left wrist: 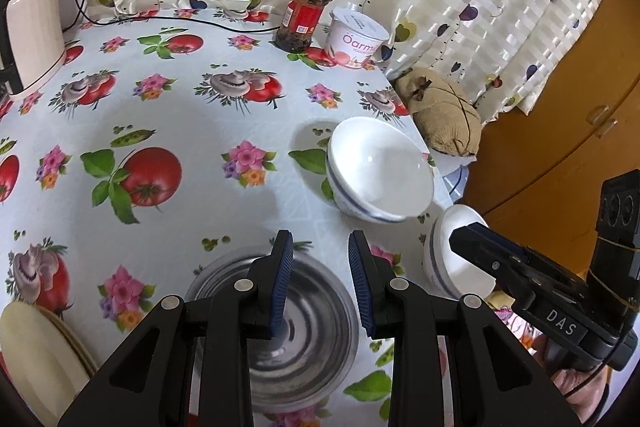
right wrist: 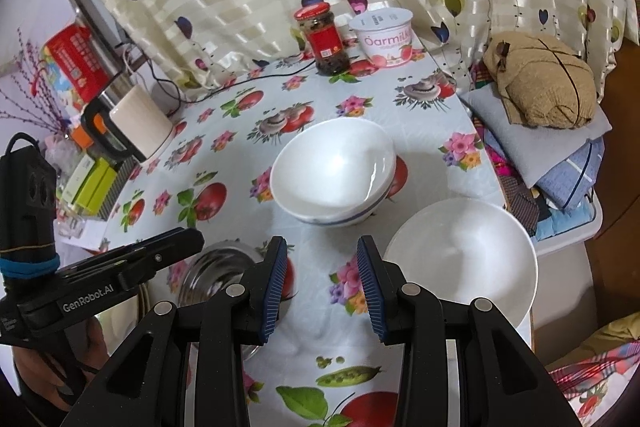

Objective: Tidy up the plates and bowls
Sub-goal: 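Close the left gripper on the white bowl rim while the right gripper grips it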

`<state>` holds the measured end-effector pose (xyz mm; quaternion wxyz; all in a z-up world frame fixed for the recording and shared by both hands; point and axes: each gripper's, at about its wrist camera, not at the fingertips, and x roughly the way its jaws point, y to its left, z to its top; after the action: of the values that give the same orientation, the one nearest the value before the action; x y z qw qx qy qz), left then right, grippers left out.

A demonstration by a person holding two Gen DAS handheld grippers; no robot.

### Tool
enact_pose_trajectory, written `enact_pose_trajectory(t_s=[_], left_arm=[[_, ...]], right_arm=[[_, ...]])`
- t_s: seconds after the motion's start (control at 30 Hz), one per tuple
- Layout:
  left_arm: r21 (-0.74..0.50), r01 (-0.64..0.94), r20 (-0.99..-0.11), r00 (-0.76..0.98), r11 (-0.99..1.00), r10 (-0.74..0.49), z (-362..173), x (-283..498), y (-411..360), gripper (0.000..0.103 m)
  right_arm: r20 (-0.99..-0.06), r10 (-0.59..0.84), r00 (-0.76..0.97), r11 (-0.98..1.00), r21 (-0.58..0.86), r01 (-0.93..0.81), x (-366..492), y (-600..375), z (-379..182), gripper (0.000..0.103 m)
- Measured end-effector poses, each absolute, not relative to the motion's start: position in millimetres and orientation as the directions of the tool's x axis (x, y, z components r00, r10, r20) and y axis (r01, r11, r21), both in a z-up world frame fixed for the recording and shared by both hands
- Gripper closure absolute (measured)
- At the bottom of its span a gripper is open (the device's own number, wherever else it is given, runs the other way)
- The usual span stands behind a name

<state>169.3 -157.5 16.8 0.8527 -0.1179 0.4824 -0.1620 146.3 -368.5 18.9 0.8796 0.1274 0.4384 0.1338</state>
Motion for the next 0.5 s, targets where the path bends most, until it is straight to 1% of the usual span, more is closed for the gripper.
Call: enact_pose_trajectory(t_s=[0.5], left_arm=[[-0.390,0.158,-0.783,0.462,0.907,-0.417,3,213,-180,0.073]], right_arm=[[-0.748,0.309,0.587,0.940,0.333,-0.071,187,-380,9,0.067]])
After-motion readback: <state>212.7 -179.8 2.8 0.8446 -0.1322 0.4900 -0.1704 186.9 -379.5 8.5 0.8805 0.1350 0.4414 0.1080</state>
